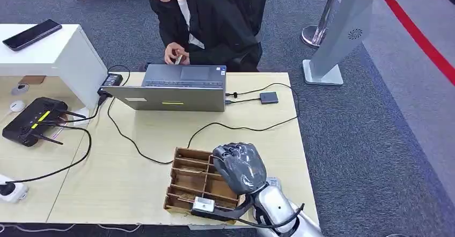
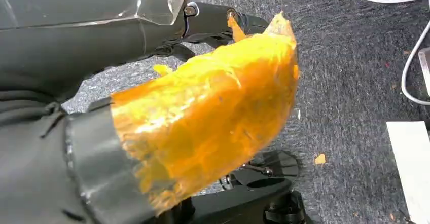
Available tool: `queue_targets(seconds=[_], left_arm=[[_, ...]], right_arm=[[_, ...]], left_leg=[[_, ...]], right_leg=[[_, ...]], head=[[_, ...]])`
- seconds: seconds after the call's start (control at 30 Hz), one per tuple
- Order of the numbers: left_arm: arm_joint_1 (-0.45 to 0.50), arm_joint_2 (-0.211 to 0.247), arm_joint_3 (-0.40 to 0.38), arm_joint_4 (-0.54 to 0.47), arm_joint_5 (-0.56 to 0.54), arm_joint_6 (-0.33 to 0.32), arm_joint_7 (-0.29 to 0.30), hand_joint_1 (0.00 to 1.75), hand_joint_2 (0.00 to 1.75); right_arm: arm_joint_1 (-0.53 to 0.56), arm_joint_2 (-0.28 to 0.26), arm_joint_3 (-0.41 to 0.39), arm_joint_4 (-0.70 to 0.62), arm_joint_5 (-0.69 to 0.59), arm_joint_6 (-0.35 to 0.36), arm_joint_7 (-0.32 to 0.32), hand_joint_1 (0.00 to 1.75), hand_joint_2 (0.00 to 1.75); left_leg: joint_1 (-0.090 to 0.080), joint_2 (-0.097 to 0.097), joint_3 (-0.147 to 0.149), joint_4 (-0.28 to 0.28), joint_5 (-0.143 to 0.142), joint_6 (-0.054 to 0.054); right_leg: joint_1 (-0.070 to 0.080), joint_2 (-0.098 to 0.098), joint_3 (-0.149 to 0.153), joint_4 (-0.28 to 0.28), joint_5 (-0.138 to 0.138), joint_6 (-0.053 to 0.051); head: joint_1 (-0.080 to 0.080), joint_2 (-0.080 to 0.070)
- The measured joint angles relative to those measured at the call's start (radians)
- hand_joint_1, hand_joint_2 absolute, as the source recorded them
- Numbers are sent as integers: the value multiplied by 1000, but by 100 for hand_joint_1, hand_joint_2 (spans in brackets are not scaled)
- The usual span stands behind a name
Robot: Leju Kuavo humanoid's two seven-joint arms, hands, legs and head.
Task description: Pass the card to the sensor for recognition and then transmit it.
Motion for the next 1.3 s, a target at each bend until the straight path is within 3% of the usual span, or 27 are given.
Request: queue_targets(seconds=[0.23, 0.6, 1.3], left_arm=[[0, 1, 0, 0, 17, 1, -9, 0, 0], [4, 3, 0, 0, 37, 3, -24, 0, 0], [7, 6, 0, 0, 43, 1, -27, 0, 0]], right_arm=[[2, 0, -4, -105, 20, -59, -31, 175, 175], [3, -2, -2, -220, 24, -84, -59, 175, 175], [-40, -11, 3, -286, 22, -113, -69, 175, 175]], left_leg=[[0, 0, 0, 0, 0, 0], [0, 0, 0, 0, 0, 0], [0, 0, 0, 0, 0, 0]], right_leg=[[0, 0, 0, 0, 0, 0], [0, 0, 0, 0, 0, 0], [0, 0, 0, 0, 0, 0]], head=[[0, 0], [0, 0], [0, 0]])
